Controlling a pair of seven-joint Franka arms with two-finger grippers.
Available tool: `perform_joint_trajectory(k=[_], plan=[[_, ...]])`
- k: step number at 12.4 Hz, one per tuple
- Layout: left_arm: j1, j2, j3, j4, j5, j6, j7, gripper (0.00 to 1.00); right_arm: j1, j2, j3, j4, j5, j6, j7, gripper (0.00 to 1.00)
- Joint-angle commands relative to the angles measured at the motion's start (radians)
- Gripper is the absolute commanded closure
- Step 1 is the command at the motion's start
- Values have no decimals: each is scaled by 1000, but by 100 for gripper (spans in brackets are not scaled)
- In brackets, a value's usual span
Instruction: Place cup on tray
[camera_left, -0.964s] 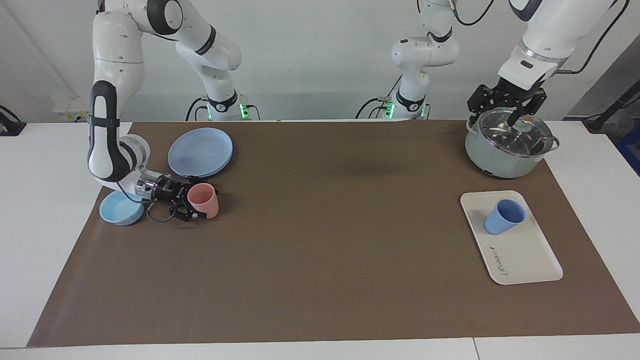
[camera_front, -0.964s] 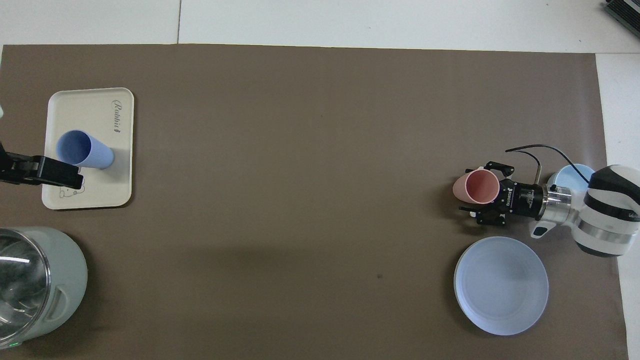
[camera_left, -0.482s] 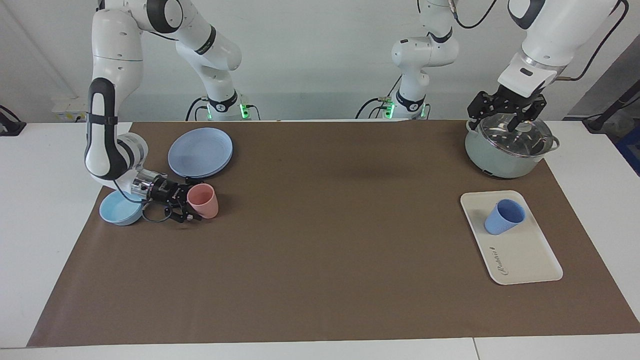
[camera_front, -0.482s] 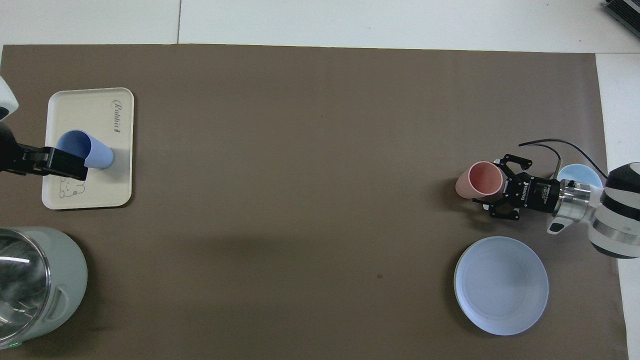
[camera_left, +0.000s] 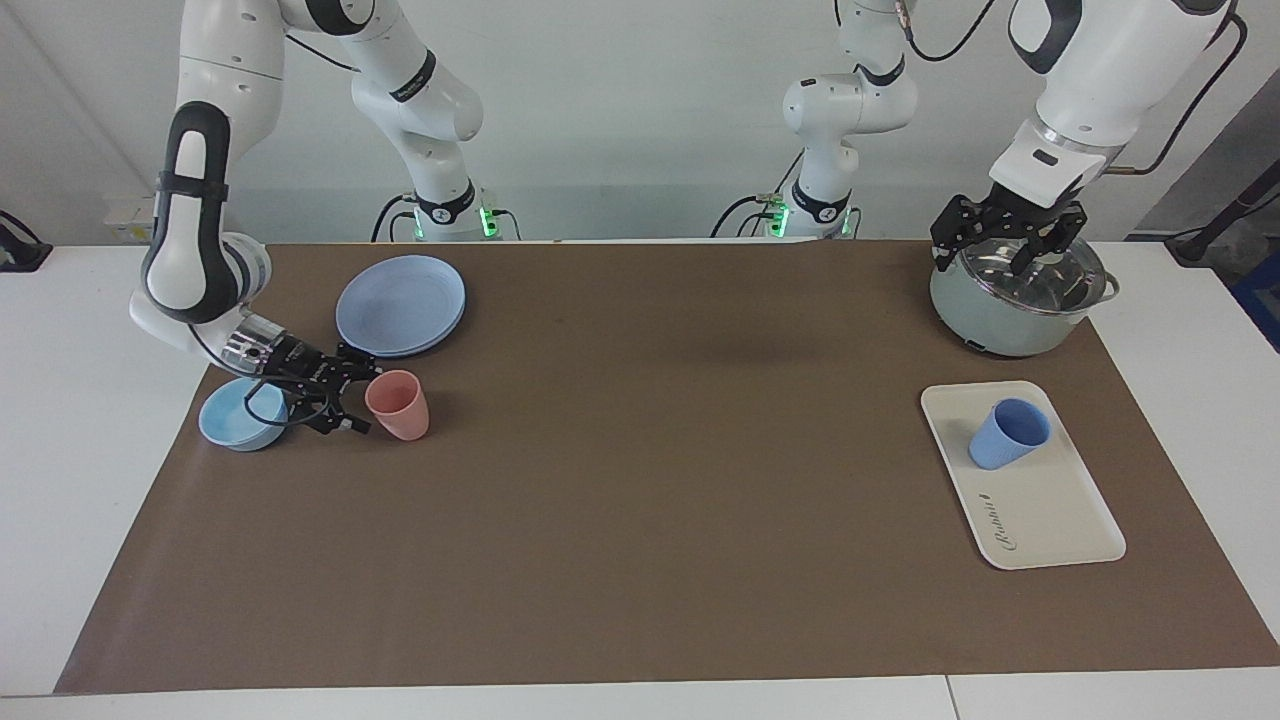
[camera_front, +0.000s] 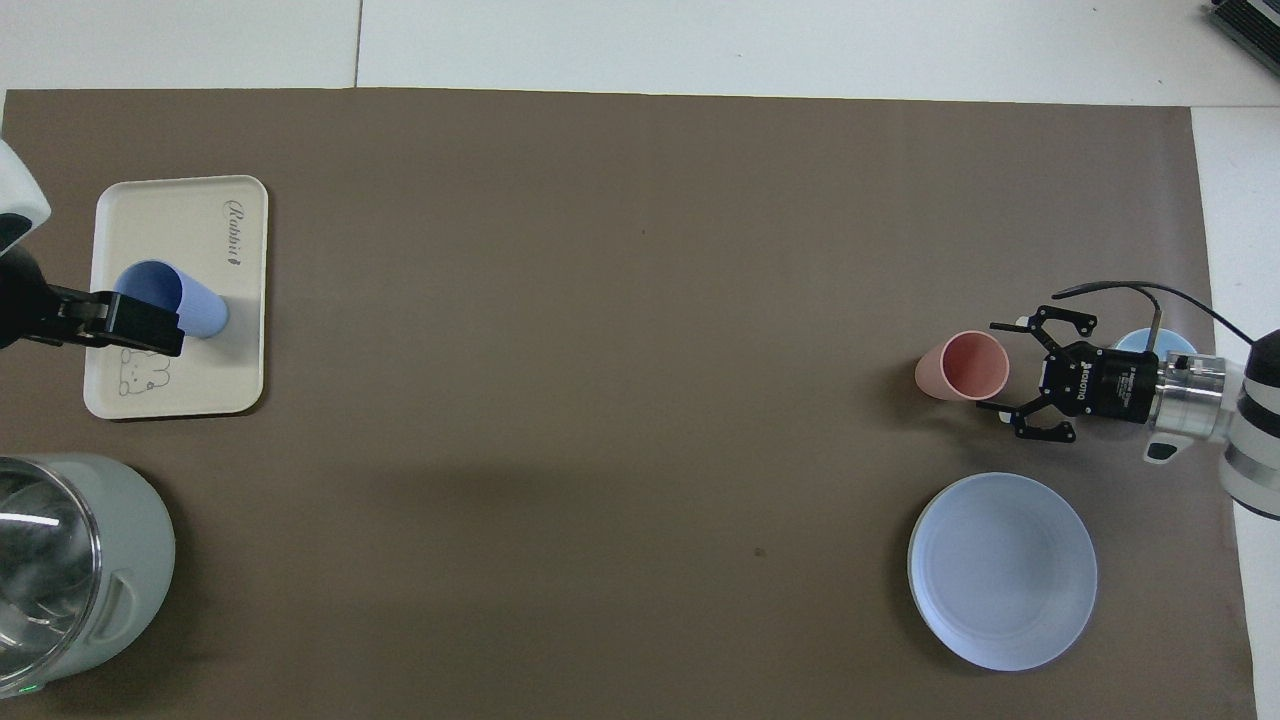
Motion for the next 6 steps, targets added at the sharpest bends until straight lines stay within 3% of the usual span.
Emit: perform_joint_trajectory(k=[1,6], plan=[[1,-54,-2,-86,21,55,-53,0,-6,-79,4,-19,-89,19,33,1],[1,-68,-2,-114,21,58,-38,0,1,-220,13,-6,-372,18,14,1]])
